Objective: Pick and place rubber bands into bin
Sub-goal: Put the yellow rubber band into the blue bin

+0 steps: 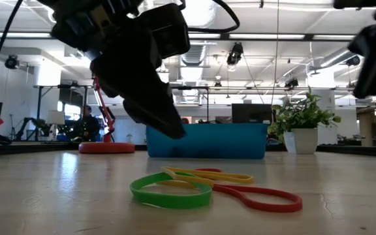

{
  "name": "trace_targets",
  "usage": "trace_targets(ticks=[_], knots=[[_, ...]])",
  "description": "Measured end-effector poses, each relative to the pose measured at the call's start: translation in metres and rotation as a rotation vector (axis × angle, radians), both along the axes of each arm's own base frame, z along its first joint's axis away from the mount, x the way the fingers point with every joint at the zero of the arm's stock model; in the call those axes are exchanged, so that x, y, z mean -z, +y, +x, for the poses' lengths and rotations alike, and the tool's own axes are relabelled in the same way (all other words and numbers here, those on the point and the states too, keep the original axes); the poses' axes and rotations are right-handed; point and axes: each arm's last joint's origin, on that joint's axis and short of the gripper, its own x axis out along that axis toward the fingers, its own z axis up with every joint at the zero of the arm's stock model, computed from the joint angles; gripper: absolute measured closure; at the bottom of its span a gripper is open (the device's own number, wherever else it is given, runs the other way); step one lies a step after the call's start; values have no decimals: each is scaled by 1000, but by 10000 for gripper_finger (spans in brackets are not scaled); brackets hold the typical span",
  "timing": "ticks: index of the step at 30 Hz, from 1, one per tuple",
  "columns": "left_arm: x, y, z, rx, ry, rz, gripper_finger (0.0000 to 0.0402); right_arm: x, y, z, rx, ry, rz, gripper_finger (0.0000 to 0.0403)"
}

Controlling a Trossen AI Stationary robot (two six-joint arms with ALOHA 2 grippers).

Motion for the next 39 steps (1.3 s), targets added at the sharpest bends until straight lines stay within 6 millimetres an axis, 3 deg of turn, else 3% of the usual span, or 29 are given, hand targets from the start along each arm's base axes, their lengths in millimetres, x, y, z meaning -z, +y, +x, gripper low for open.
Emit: trace_targets(ticks=[9,18,26,31,39], knots=[[5,-26,3,-167,-25,92,210,17,10,-26,32,7,9,266],[27,-32,2,-196,29,108,210,18,12,-29,32,2,17,266],[34,-35,1,-209,34,135,215,18,13,-28,29,-7,28,266],[38,-32,-2,-223,64,174,256,18,13,-28,29,-9,31,270],[39,-33,-4,-215,85,177,365,18,14,-28,29,-10,32,278]])
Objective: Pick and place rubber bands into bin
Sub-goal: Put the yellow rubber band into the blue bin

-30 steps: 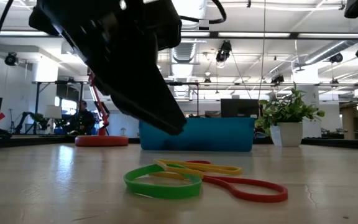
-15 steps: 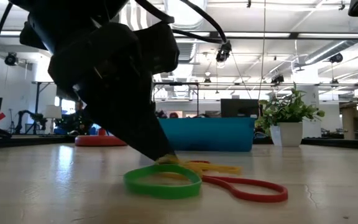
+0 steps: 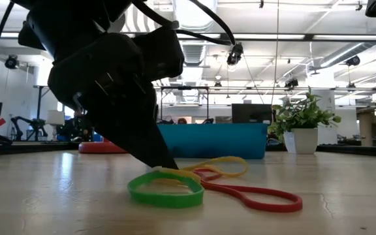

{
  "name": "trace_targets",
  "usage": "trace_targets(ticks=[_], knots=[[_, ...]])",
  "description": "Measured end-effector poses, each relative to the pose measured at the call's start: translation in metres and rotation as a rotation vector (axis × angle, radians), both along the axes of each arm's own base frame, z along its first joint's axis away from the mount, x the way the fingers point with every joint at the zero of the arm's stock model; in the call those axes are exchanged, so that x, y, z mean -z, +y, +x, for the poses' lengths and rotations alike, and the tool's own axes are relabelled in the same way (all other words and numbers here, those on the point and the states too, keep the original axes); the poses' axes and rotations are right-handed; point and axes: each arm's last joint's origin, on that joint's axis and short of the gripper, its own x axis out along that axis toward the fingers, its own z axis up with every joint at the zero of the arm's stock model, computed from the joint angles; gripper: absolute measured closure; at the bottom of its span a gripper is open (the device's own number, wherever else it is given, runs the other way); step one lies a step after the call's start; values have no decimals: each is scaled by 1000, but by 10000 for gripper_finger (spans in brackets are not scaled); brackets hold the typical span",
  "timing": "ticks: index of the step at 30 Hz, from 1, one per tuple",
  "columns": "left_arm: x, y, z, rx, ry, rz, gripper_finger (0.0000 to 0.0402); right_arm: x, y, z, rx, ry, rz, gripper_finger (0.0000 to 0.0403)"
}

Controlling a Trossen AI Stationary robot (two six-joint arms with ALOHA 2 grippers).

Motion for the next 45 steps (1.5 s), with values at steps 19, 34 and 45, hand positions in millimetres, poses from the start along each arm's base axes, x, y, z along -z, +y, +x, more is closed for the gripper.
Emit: trace_targets(ticks=[19,34,45], knots=[[-45,7,6,-75,-188,24,401,0,0,0,-1,0,0,286],[-133,69,1,-173,-456,225,401,0,-1,1,24,-26,-6,298],[-140,173,7,-289,-422,311,401,-1,-1,1,140,-83,41,304]])
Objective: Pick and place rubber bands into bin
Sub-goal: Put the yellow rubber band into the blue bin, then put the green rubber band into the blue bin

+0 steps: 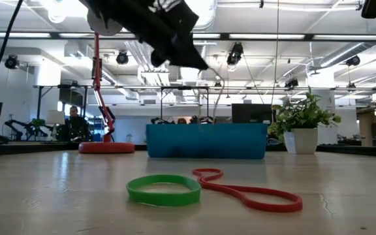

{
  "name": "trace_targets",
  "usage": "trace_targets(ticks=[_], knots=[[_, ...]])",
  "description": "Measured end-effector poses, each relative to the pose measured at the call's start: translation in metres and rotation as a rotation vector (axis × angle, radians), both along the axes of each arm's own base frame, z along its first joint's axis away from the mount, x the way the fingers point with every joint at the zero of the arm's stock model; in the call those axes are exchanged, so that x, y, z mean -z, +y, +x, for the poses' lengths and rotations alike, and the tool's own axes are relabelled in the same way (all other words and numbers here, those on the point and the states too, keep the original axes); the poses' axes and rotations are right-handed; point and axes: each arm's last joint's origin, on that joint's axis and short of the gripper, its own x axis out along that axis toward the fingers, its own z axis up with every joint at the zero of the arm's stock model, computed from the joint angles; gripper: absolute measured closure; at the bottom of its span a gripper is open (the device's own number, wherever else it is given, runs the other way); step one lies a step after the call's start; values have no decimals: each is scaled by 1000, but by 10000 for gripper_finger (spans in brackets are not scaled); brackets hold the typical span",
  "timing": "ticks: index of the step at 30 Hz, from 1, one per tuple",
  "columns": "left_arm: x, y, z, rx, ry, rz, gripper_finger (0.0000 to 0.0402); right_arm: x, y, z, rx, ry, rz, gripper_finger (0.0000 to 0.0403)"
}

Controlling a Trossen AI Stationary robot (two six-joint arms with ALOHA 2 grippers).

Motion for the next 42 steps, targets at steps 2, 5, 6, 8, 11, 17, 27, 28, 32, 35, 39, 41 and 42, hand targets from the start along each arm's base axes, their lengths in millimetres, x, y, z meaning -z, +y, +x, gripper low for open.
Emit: trace_targets(ticks=[2,5,6,8,11,17,27,28,32,35,39,41,42], knots=[[2,17,-1,-17,5,-14,401,0,0,0,23,-15,13,303],[4,40,-5,-49,9,-27,401,-1,1,2,58,-54,28,301],[5,47,-7,-53,13,-34,401,-1,1,2,73,-70,30,301],[7,59,-9,-51,22,-33,401,-2,0,3,109,-101,33,302],[11,72,-14,-45,42,-35,401,-2,-1,4,154,-143,38,306],[25,84,-23,-50,96,-67,401,-3,-4,8,214,-194,48,312],[41,89,-32,-45,151,-70,401,-4,-14,23,248,-218,64,307],[42,88,-32,-36,152,-75,401,-5,-15,25,248,-220,63,308],[42,86,-31,37,148,-99,396,-5,-19,31,243,-227,57,304],[42,86,-31,50,148,-91,372,-5,-23,35,262,-230,58,299],[42,87,-31,45,146,-90,328,-6,-25,39,274,-245,72,292],[42,88,-31,43,146,-90,308,-6,-25,39,275,-246,74,290],[42,88,-31,43,146,-90,301,-6,-25,39,274,-246,74,289]])
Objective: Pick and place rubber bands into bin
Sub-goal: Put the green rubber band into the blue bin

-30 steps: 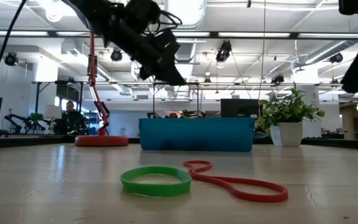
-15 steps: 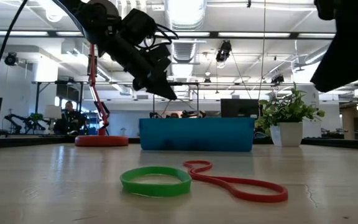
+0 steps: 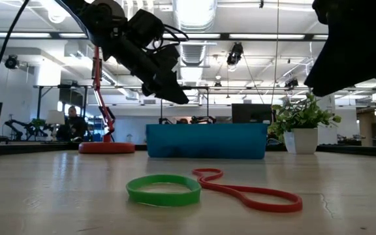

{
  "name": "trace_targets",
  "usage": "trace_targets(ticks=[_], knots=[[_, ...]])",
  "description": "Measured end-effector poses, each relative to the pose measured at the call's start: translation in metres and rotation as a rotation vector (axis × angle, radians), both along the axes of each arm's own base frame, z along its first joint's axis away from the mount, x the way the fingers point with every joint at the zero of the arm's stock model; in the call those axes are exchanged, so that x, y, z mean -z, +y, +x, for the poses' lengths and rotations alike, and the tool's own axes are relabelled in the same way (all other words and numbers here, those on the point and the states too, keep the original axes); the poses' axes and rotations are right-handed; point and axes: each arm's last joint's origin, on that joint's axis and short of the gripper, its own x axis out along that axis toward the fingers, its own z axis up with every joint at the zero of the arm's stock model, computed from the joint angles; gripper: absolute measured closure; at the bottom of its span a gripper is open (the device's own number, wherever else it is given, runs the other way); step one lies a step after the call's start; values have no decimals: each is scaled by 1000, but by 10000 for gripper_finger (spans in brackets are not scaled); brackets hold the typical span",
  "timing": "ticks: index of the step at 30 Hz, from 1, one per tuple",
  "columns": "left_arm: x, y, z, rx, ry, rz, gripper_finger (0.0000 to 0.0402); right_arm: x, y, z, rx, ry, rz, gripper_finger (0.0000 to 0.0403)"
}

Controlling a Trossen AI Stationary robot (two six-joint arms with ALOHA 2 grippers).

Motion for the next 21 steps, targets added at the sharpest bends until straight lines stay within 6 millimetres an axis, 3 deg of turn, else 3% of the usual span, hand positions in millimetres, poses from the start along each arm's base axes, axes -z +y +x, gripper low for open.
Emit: trace_targets(ticks=[5,11,16,21], knots=[[-1,-1,0,-22,-15,-45,280,0,0,0,-1,0,0,293],[-8,-10,-1,22,-98,-310,278,0,0,0,-35,18,-31,304],[-17,-26,0,62,-140,-471,278,0,0,0,-49,25,-42,312],[-30,-51,2,124,-189,-512,278,0,1,2,-81,25,-57,318]])
